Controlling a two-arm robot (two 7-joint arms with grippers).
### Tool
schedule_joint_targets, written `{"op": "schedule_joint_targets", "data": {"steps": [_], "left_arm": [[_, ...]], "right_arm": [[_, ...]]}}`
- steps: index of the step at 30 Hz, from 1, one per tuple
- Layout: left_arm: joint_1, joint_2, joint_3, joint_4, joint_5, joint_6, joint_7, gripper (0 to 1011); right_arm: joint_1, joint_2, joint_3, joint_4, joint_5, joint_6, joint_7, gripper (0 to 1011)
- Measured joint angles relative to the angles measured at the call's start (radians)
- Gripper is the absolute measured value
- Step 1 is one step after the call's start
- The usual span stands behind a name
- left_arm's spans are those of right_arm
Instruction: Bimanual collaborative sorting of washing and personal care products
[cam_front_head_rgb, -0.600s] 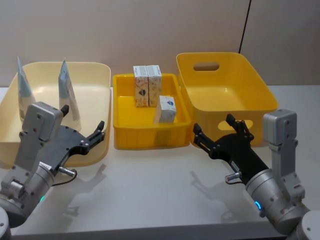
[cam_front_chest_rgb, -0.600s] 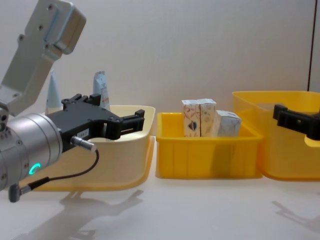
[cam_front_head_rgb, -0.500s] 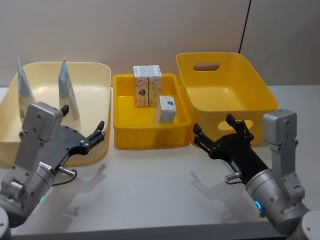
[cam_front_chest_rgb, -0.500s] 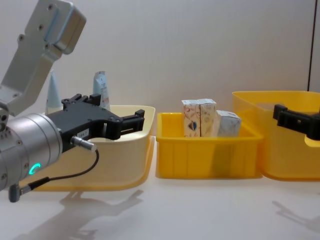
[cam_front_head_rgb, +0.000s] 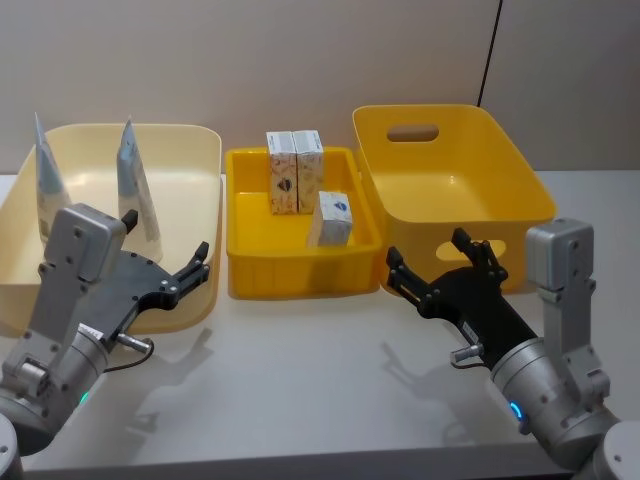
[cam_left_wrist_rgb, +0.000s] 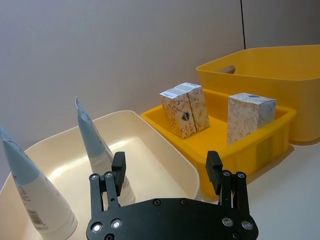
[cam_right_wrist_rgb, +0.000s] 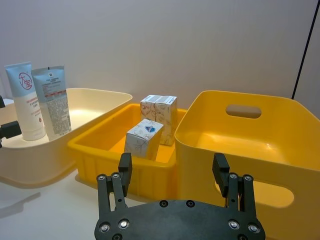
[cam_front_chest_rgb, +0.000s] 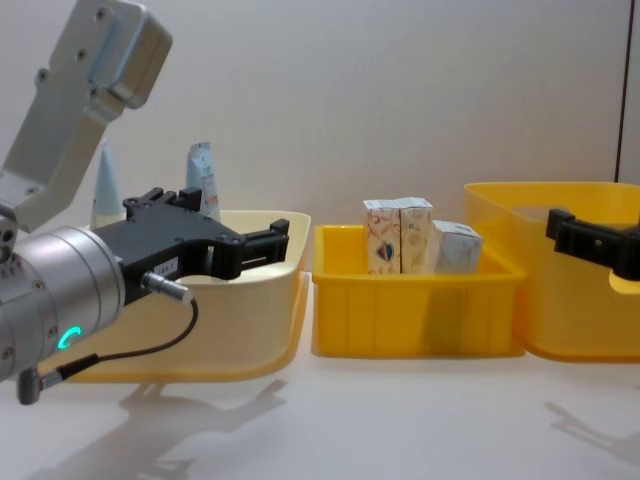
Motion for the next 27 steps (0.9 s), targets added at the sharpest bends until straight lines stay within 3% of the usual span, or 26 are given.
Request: {"op": "schedule_joint_targets", "data": {"steps": [27], "left_arm": [[0.000, 0.000, 0.000, 0.000, 0.000, 0.000, 0.000, 1000]], "right_arm": [[0.000, 0.000, 0.000, 0.000, 0.000, 0.000, 0.000, 1001]]}}
